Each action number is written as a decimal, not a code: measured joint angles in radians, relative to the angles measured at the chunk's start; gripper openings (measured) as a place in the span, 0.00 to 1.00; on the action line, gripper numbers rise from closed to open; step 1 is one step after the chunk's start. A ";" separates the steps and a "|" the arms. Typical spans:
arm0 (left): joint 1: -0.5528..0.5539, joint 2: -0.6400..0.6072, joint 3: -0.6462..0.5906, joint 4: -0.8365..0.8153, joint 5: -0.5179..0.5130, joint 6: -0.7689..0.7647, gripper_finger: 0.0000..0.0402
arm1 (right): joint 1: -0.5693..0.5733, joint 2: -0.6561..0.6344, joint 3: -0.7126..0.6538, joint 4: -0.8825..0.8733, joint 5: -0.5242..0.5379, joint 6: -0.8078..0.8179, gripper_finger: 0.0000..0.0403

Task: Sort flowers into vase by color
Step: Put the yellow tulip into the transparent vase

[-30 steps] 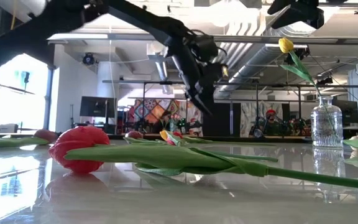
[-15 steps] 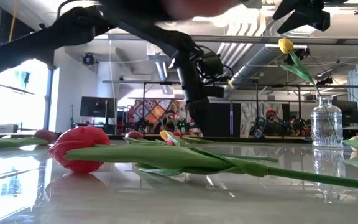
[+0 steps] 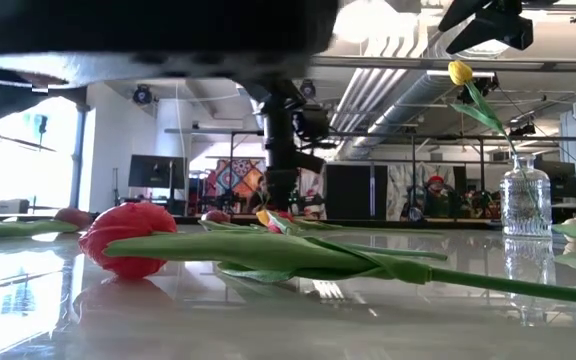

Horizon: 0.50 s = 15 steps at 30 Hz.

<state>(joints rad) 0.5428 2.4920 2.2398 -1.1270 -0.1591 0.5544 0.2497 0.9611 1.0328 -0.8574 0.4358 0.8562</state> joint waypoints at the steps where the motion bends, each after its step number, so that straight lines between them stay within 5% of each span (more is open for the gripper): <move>1: 0.011 0.000 0.000 -0.002 0.001 0.010 0.46 | 0.000 0.000 0.000 0.000 0.000 0.000 0.42; 15: 0.007 0.000 -0.001 0.001 0.133 0.096 0.37 | 0.000 0.000 0.000 0.000 0.000 0.016 0.42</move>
<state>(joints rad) 0.5496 2.4920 2.2387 -1.1257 -0.0261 0.6501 0.2497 0.9611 1.0328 -0.8570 0.4355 0.8718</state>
